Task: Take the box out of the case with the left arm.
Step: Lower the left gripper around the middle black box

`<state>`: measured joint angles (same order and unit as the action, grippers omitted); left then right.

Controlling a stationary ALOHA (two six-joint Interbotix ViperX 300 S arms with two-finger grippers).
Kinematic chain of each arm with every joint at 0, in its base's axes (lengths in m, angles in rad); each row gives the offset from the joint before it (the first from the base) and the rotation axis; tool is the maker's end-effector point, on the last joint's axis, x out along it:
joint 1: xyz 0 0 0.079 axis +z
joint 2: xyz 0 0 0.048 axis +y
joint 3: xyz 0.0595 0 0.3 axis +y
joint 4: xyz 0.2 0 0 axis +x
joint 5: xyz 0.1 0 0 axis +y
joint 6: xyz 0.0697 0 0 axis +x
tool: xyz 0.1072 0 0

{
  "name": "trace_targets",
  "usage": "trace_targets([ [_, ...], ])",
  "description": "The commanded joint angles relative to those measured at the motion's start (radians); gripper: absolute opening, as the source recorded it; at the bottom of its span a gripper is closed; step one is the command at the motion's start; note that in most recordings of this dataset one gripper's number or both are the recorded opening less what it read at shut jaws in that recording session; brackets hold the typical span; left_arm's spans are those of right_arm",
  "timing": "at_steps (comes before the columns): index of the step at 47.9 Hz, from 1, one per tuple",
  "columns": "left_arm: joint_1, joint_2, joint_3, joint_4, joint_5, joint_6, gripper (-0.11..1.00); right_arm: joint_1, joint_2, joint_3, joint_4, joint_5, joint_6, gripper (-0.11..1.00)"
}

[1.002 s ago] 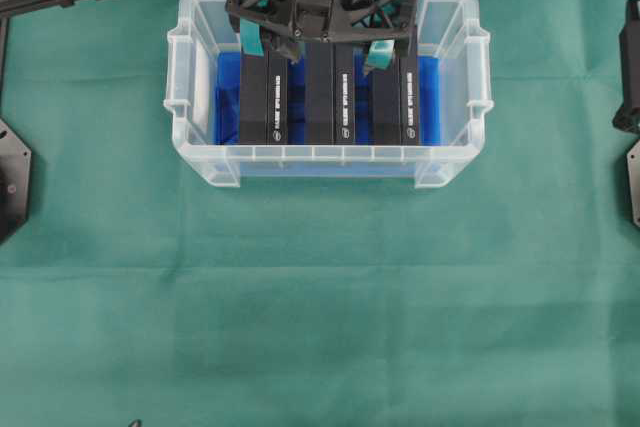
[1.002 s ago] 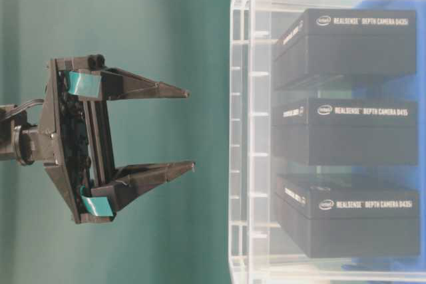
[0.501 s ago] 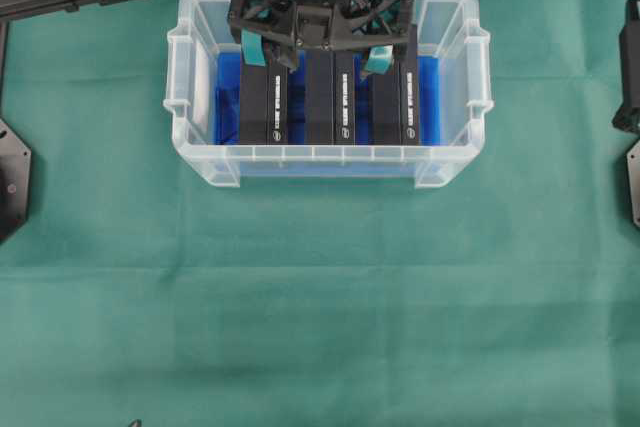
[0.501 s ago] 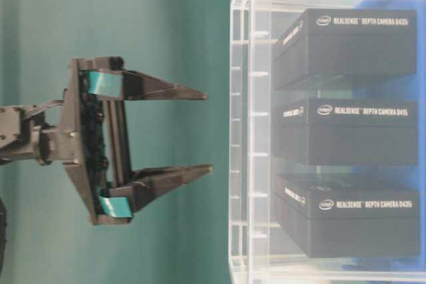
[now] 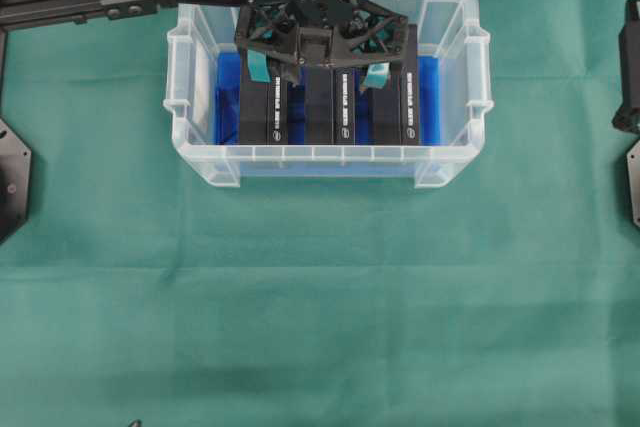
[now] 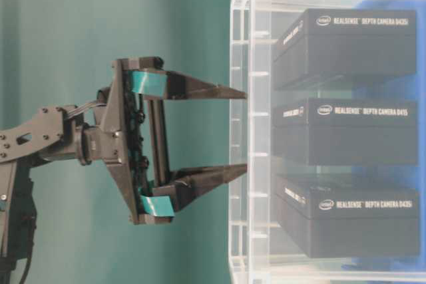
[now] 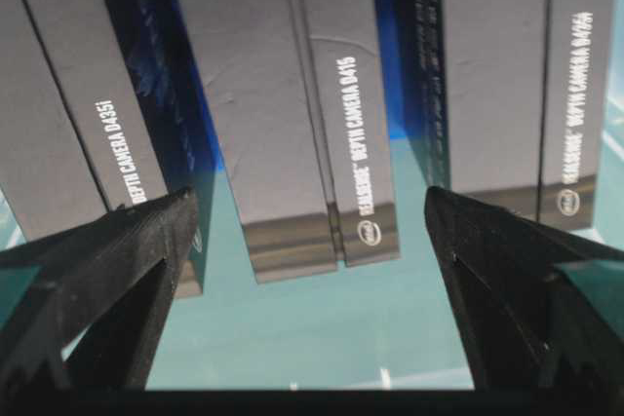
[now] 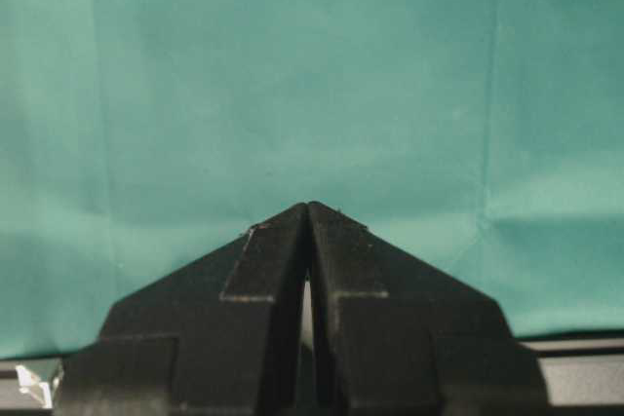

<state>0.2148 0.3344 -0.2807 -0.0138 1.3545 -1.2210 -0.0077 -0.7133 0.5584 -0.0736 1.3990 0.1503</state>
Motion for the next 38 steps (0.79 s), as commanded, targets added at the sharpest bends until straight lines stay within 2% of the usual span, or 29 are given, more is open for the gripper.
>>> trace_targets([
  [1, 0.002, -0.018, -0.002, 0.003, -0.014, -0.002, 0.97, -0.002, 0.002, -0.026, -0.002, -0.005, 0.002, 0.03],
  [38, 0.014, -0.017, 0.109, 0.008, -0.155, -0.002, 0.97, 0.0, 0.005, -0.023, -0.002, -0.005, 0.002, 0.03],
])
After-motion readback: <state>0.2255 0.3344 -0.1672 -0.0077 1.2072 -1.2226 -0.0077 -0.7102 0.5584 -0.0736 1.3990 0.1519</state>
